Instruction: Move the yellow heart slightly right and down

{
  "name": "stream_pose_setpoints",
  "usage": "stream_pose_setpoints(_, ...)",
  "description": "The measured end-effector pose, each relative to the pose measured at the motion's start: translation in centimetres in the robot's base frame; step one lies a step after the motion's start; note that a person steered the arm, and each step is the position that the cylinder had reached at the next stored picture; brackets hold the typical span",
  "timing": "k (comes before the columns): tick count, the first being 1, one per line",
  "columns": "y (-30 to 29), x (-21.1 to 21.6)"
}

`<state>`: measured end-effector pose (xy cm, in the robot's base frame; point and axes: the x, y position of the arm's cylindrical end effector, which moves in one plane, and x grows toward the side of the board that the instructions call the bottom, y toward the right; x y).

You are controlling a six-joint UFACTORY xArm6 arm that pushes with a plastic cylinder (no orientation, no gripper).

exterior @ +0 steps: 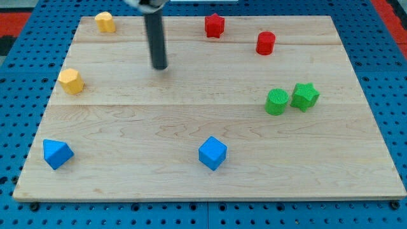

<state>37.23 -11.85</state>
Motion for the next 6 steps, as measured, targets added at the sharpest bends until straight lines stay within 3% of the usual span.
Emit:
stream_pose_setpoints(1, -13.8, 0.1)
stream_pose_setpoints(2, -16.2, -0.2)
stream_pose_setpoints(3, -14.9, -1.8)
stream_pose_setpoints(4, -15.8, -4.9)
stream_pose_setpoints(6, -15.4, -17.7)
